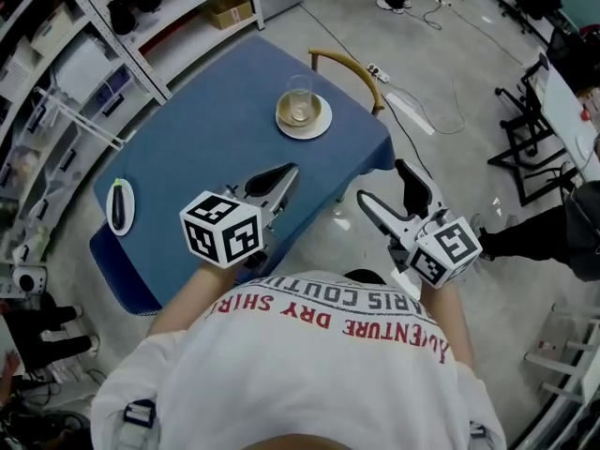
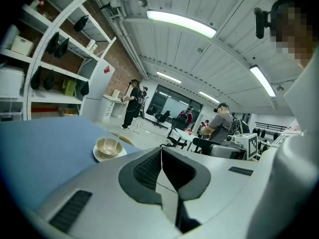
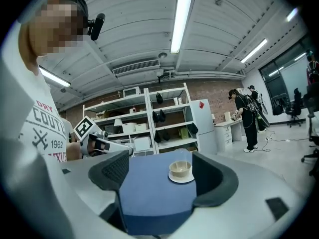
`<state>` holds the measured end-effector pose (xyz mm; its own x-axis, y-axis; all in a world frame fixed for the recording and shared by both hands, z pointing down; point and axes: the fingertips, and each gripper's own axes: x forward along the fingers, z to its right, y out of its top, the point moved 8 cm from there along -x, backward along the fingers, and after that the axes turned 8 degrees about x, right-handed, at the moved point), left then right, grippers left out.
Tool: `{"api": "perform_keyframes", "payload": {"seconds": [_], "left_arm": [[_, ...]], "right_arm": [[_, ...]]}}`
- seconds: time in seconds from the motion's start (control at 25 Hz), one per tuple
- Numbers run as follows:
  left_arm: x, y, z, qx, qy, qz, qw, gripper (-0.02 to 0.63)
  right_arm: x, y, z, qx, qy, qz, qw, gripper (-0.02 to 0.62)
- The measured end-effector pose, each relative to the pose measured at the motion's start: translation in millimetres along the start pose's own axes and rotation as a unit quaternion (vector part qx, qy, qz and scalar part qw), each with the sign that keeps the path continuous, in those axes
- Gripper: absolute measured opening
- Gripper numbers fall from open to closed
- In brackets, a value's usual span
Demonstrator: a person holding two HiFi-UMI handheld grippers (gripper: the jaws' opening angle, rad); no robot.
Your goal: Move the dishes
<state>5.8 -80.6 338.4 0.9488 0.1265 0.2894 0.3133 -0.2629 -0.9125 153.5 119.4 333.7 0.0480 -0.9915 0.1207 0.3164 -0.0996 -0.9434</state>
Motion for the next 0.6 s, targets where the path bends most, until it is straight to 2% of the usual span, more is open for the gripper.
{"api": "perform_keyframes", "payload": {"seconds": [0.32,0.6], "left_arm": [[16,8,-22,-0.02,0.042,0.011,0.9988,0.029],[29,24,-52,-0.049,0.104,0.026,0.9931,0.029]], "right_arm": [[41,16,30,-0.016,0.039,-0.024,0.999,0.371],[98,40,67,-0.028,0.092,-0.049,0.994,0.371]]}}
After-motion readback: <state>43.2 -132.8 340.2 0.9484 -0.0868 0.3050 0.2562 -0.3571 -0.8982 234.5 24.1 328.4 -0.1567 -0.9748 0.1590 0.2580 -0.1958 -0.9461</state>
